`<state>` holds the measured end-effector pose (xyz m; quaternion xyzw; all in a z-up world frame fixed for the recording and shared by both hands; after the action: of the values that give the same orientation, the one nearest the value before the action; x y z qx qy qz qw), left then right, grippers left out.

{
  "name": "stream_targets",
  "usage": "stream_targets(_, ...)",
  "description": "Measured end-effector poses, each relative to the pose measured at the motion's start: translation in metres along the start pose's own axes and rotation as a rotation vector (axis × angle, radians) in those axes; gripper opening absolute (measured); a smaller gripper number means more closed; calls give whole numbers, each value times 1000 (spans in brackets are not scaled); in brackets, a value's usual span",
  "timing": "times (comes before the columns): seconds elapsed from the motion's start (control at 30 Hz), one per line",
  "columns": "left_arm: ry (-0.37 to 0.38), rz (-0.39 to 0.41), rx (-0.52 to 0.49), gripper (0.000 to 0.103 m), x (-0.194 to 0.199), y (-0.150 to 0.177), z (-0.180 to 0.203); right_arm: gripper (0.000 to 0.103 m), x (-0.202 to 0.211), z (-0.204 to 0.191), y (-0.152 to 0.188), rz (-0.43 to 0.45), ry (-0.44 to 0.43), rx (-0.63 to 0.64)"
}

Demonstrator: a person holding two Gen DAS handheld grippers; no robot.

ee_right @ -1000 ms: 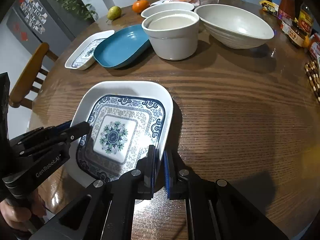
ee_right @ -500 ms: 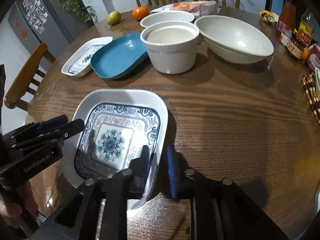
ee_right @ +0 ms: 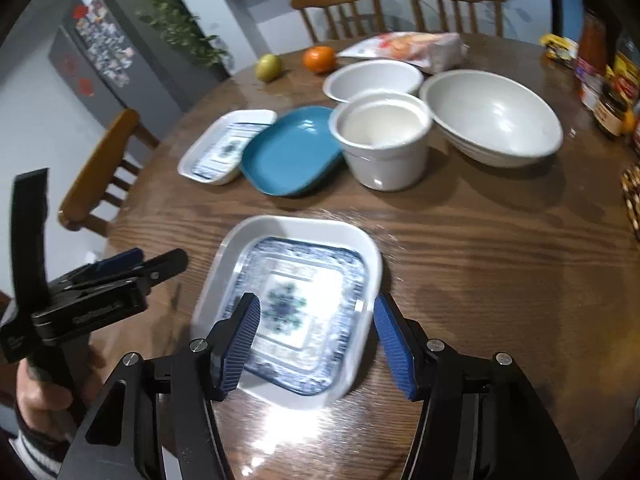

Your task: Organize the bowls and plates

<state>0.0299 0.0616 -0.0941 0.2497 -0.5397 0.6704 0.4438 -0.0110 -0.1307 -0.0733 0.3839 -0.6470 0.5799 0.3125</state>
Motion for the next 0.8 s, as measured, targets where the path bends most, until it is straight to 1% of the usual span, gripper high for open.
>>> stream_targets(0.1, -14, 17, 33, 84, 5, -6, -9, 61, 6, -13, -6, 17, -41, 36)
stream_targets(0.27, -32, 35, 66, 85, 11, -19, -24, 62, 15, -28, -19, 42, -74, 74)
stream_targets(0.43, -50, 67, 109, 86, 19, -39, -44, 62, 21, -37, -32, 65, -75, 85)
stream_targets(0.63, -73, 80, 114, 86, 25, -53, -62, 63, 20, -48, -49, 76, -77, 91)
stream_targets(0.8, -86, 78, 96, 86, 26, -65, -75, 63, 15, -63, -63, 87, -83, 100)
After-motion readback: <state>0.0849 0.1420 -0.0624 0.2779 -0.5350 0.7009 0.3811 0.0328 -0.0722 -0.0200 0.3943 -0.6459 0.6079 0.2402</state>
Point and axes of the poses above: each gripper's, at about its wrist camera, not at the fingertips, and x roughly against the way its jaws point, z to its right, y to its underside, the point moved 4 cm from there along -x, roughly the way its jaws point, and after that the axes turned 14 degrees about y, right-handed, at the moved point
